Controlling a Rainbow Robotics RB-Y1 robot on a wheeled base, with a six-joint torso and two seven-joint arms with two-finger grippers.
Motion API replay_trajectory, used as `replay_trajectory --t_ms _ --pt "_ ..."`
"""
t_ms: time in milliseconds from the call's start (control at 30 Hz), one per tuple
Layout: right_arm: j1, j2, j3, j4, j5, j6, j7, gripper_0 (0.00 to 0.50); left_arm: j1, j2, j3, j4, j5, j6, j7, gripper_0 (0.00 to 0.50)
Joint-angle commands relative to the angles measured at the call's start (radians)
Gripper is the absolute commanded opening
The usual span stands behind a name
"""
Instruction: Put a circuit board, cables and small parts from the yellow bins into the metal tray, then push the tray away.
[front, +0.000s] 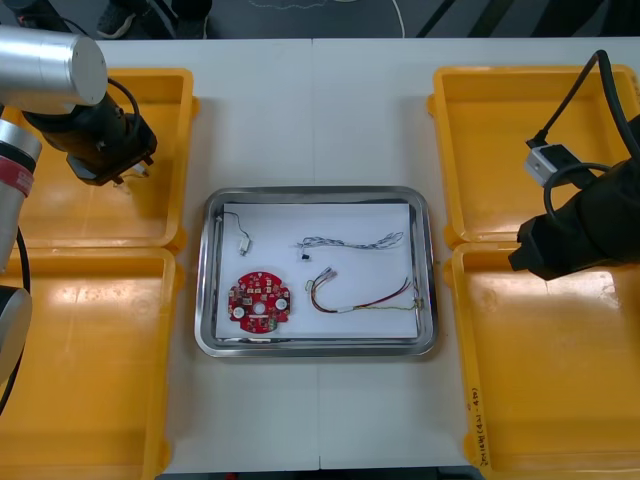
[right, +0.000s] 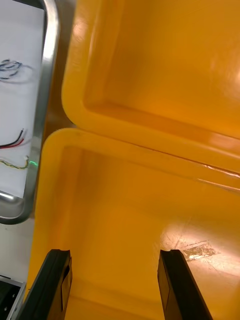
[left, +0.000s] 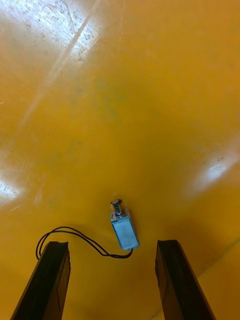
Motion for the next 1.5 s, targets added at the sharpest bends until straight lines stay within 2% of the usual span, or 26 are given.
replay_trajectory --t_ms 33,400,733,767,800,833,867,900,1200,1333,1500 --pt "0.061 -0.032 -0.06 -0.042 0.023 0.004 -0.06 0.5 -0.057 -0.024 -0.012 0.018 -0.022 -0.029 0.091 0.5" --pt "0.138 0.017 -0.113 -0.045 0.08 0.004 -0.08 0.5 -0.057 -0.044 -0.01 0.061 -0.031 -0.082 0.117 0.5" --pt "0.164 0.063 -0.128 -0.048 0.131 0.004 -0.101 0.5 -0.057 -0.047 -0.01 0.107 -0.029 -0.113 0.127 0.5" --pt "0.165 0.068 -0.128 -0.047 0.134 0.004 -0.103 0.5 -0.057 -0.047 -0.01 0.107 -0.031 -0.113 0.128 0.446" --pt "0.168 0.069 -0.128 -0.047 0.137 0.004 -0.104 0.5 -0.057 -0.047 -0.01 0.107 -0.029 -0.113 0.128 0.354" --pt "0.17 0.069 -0.128 -0.05 0.138 0.004 -0.104 0.5 -0.057 -0.047 -0.01 0.109 -0.029 -0.111 0.128 0.114" --pt "0.171 0.069 -0.128 -0.048 0.137 0.004 -0.106 0.5 -0.057 -0.047 -0.01 0.107 -0.029 -0.113 0.128 0.044" --pt "0.173 0.071 -0.128 -0.05 0.137 0.004 -0.109 0.5 -0.056 -0.047 -0.01 0.107 -0.031 -0.113 0.127 0.001" --pt "0.194 0.071 -0.129 -0.068 0.128 0.004 -0.13 0.5 -0.074 -0.042 -0.003 0.107 -0.04 -0.082 0.122 0.0" --pt "0.197 0.071 -0.131 -0.074 0.123 0.004 -0.138 0.5 -0.102 -0.015 -0.003 0.092 -0.032 -0.018 0.113 0.0" --pt "0.196 0.071 -0.134 -0.073 0.118 0.004 -0.146 0.5 -0.105 0.021 -0.003 -0.008 -0.014 0.083 0.107 0.0"
